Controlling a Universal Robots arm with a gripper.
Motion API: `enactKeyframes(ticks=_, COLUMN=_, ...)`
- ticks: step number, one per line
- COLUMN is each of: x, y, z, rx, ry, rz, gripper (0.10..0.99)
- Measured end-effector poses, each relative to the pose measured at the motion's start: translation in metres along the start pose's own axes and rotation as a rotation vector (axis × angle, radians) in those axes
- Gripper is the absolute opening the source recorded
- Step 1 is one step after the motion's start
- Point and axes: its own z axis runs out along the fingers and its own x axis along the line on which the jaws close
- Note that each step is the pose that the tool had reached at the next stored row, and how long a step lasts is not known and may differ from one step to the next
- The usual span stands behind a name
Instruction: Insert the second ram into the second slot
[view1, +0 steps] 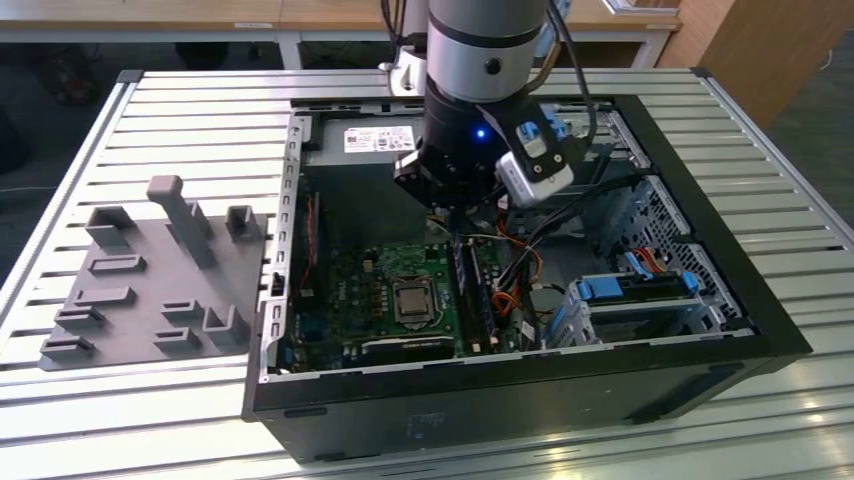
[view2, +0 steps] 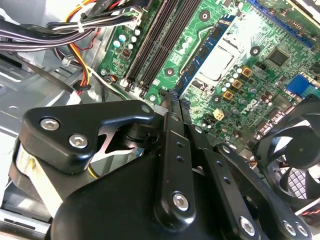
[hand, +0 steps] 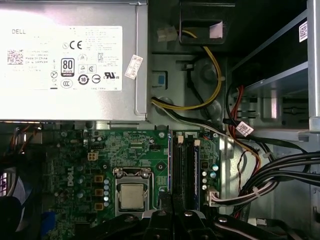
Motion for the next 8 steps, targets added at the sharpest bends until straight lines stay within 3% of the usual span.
enactKeyframes(ticks=8, x=0.0001, y=-0.0002, z=0.0046, rx=0.002, ry=-0.0001, rz=0.0, gripper=0.122)
